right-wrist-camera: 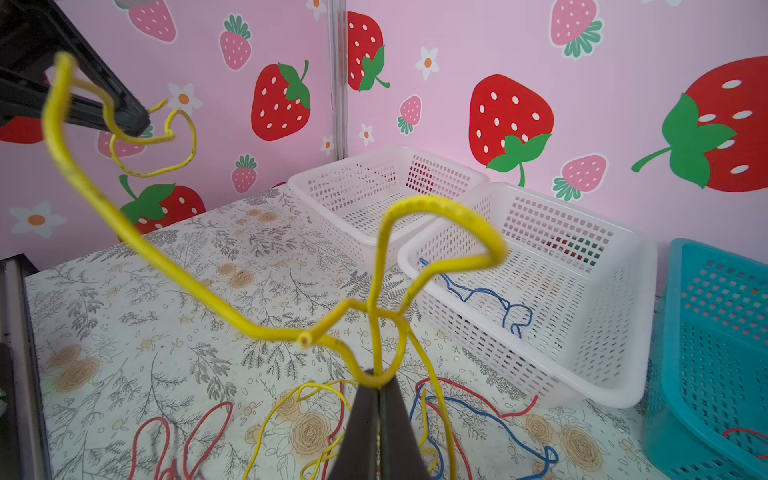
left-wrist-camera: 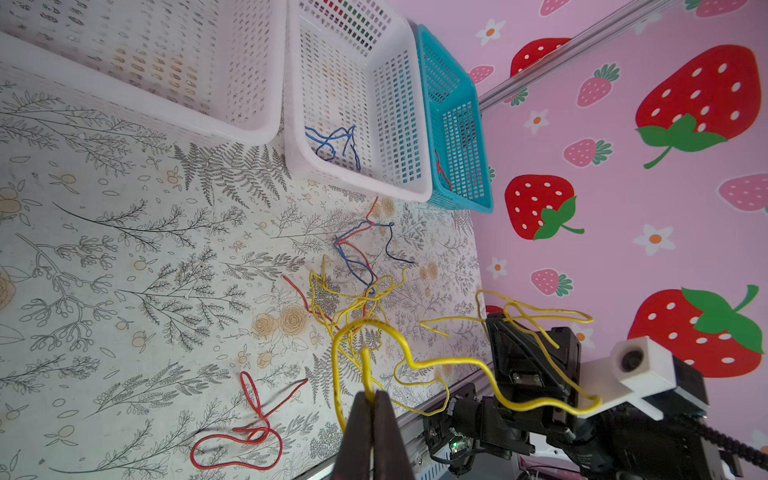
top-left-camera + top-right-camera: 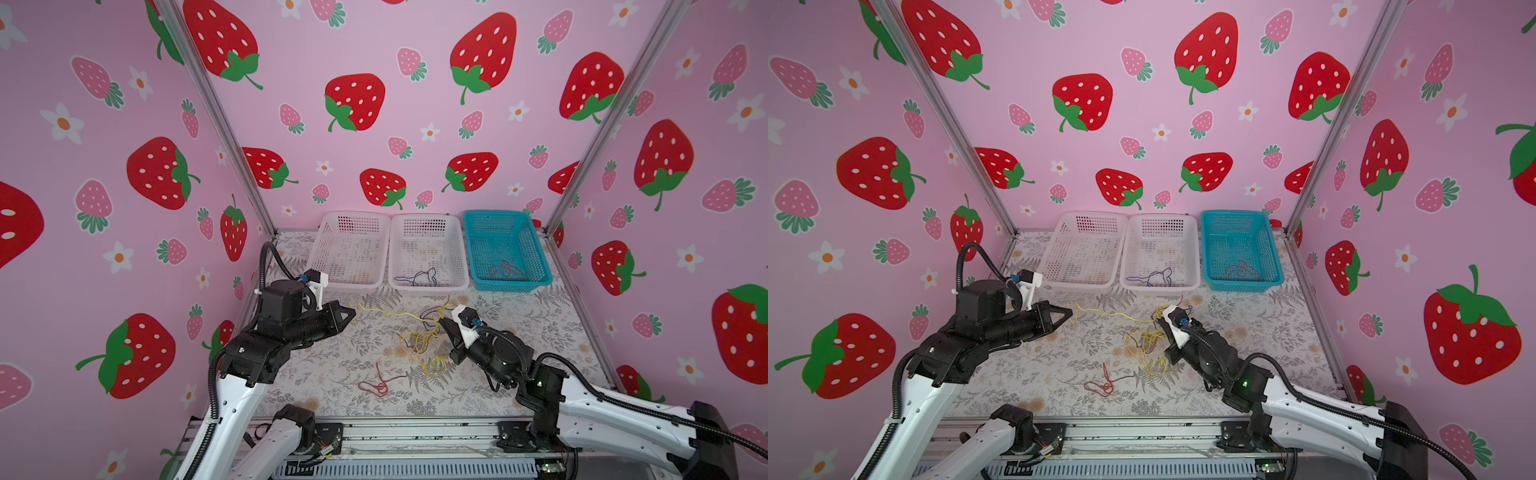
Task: Untangle the cables
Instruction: 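Pull the yellow wire with the right gripper away from the left gripper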
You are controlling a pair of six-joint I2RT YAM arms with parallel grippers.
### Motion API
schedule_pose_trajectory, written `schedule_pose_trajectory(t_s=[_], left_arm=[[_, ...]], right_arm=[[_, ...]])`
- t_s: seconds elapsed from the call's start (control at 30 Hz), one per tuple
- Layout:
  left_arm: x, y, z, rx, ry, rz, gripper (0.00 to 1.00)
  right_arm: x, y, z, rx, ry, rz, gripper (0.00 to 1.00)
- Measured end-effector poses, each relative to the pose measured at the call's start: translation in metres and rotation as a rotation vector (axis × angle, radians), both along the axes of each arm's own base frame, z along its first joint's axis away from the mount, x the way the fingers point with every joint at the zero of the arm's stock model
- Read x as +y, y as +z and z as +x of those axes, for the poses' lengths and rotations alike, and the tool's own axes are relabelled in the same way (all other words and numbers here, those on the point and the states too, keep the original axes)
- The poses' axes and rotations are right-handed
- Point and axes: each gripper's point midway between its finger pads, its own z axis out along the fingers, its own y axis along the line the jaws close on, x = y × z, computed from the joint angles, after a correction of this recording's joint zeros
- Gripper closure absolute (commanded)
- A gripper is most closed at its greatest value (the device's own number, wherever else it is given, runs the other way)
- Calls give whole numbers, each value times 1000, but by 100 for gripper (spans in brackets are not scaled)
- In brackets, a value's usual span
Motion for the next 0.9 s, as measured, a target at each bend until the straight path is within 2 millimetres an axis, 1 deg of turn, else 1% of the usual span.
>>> schedule_pose_trajectory(t_s=[0.1,0.2,0.3,0.37,0.53,0.6,0.8,0.9], left_arm=[[-3,-8,1,23,-23,11,100],[-5,-23,0,70,-47,29,100],[-5,-32,-2,103,-66,47,100],[-3,-33,-2,102,-71,56,100],[7,-38,0,123,-46,52,100],[8,-44,1,142,-39,27,100],[-1,-68,-6,222,-59,-59,100],[-6,-72,-9,232,-64,-102,100]], right_arm=[[-9,4,1,-13,-32,23,100],[-15,3,2,-20,-54,33,100],[-16,0,1,-26,-71,20,100],[-15,-2,-1,-37,-80,4,100],[-10,-3,-9,-54,-56,-16,100],[-5,-4,-16,-53,-17,-19,100],[12,-3,-38,-15,133,2,100],[18,4,-46,1,186,32,100]])
